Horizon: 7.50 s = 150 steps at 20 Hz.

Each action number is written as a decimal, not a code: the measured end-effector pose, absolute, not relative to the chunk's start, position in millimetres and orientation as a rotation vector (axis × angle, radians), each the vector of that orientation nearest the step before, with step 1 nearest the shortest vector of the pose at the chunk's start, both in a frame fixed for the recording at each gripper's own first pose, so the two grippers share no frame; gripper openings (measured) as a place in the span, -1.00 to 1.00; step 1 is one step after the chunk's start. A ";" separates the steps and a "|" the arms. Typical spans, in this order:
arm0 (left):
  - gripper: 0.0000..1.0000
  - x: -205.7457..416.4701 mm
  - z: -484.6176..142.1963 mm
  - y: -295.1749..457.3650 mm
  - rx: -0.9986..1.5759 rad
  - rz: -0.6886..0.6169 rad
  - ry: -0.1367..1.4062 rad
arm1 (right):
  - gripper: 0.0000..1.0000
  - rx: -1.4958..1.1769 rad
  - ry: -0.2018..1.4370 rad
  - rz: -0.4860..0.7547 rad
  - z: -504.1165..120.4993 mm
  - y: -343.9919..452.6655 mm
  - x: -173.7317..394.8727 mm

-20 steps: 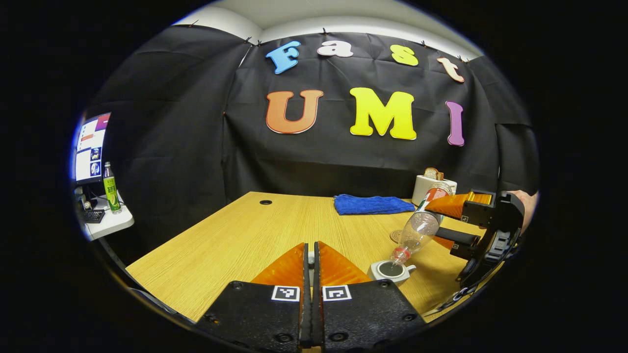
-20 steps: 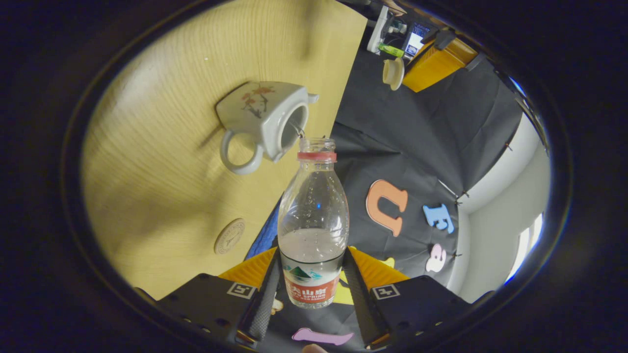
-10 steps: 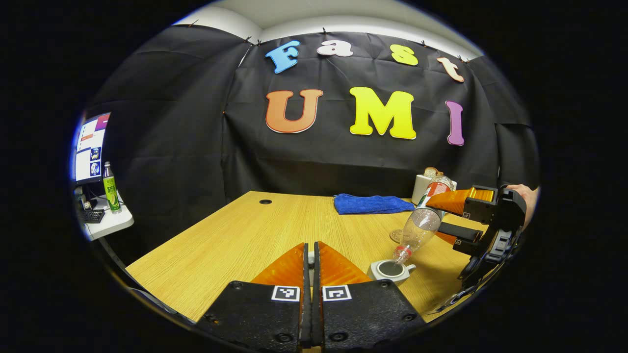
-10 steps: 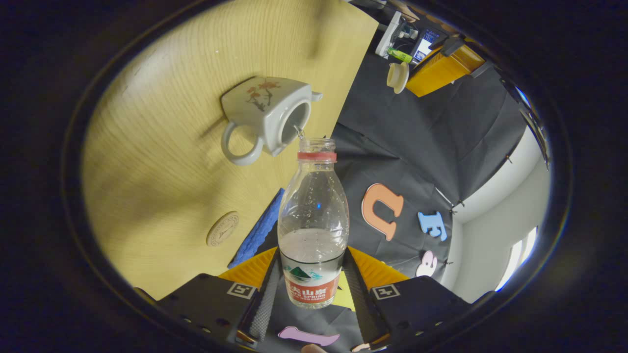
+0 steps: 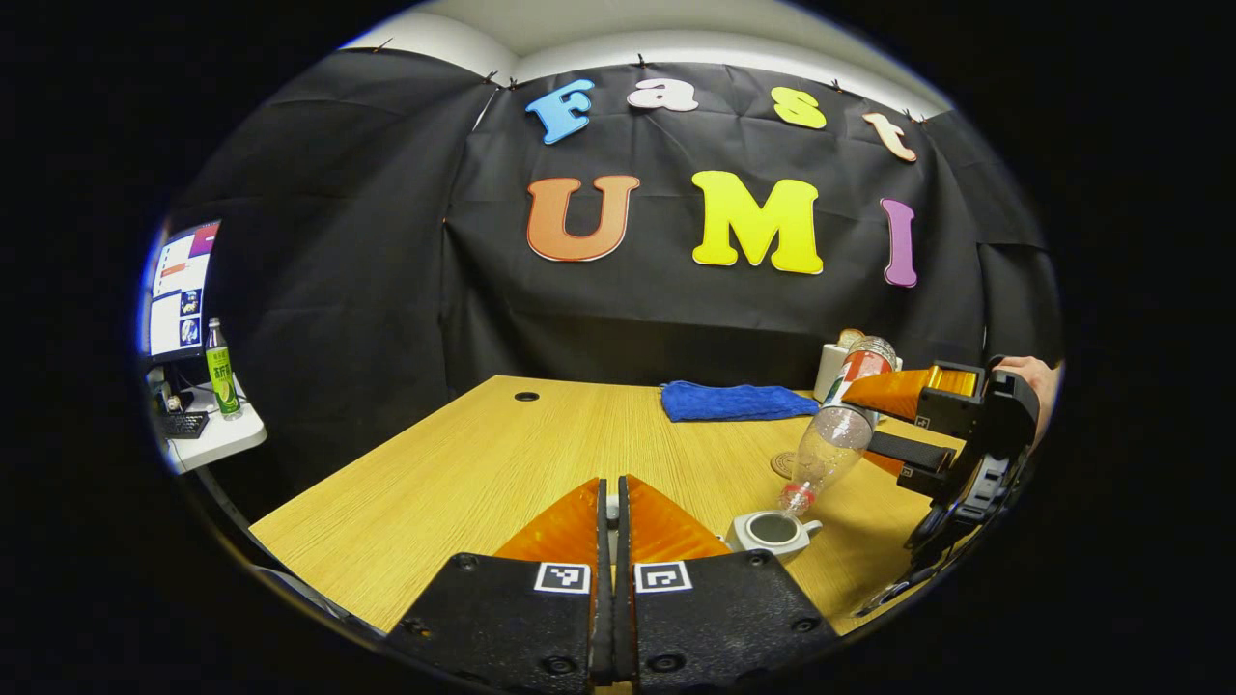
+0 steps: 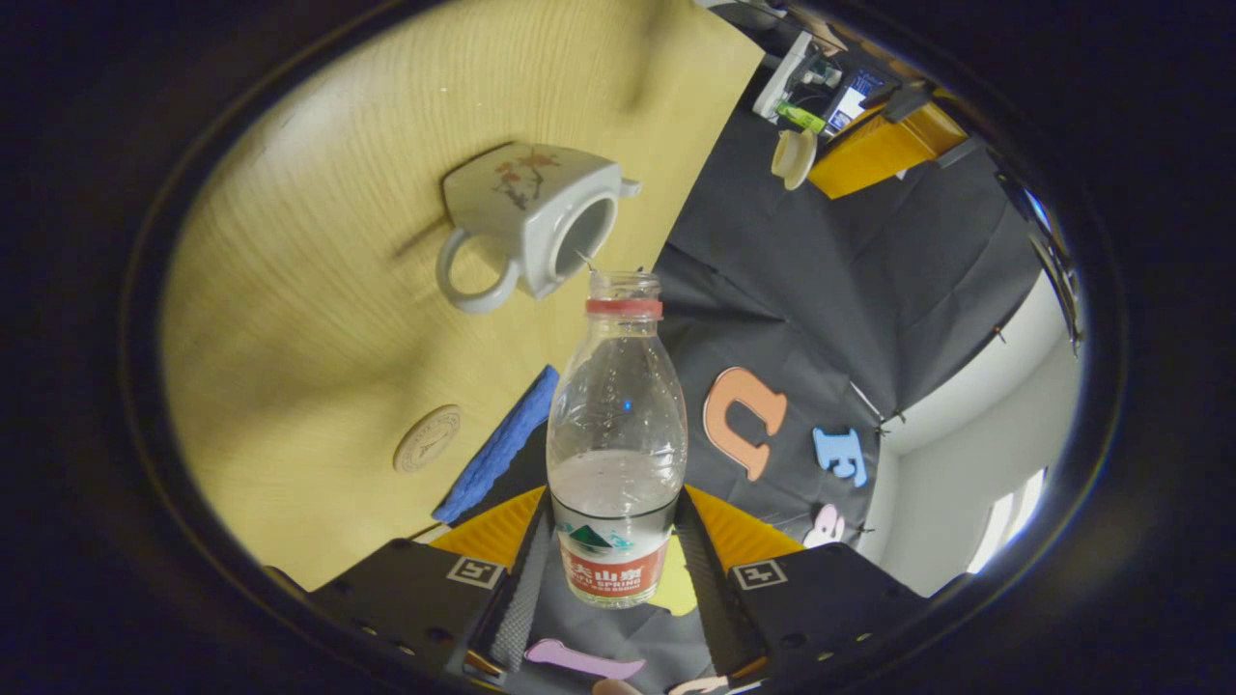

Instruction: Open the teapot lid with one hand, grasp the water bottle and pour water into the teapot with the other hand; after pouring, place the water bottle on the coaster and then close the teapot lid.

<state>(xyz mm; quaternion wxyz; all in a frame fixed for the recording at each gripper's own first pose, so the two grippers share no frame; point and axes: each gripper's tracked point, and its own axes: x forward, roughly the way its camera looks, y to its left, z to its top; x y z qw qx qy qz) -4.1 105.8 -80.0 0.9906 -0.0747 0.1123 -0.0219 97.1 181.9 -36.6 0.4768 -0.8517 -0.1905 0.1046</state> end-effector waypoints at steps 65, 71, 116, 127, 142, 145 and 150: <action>-0.94 2.1 -78.6 93.2 -0.086 -0.013 0.191 | 0.55 -0.047 0.208 0.359 -99.6 130.5 227.9; -0.94 1.5 -74.7 90.5 -0.082 -0.015 0.183 | 0.87 -0.043 0.221 0.346 -99.4 125.3 224.3; -0.90 23.4 -114.8 -27.6 -0.103 -0.169 0.246 | 0.91 -0.004 0.049 0.056 -58.9 -64.6 59.9; -0.69 21.6 -115.5 -27.3 -0.094 -0.148 0.267 | 0.91 0.010 0.035 0.054 -54.4 -65.8 50.3; 0.97 18.2 13.4 -41.8 -0.113 -0.076 -0.021 | 0.96 0.092 -0.021 0.056 -27.0 -45.8 35.9; 0.97 13.9 22.5 -46.5 -0.126 -0.070 -0.021 | 0.91 0.049 -0.032 0.061 -14.0 -41.6 30.5; 0.97 8.3 20.7 -50.4 -0.130 -0.065 -0.009 | 0.91 0.011 -0.050 0.036 0.6 -38.0 18.3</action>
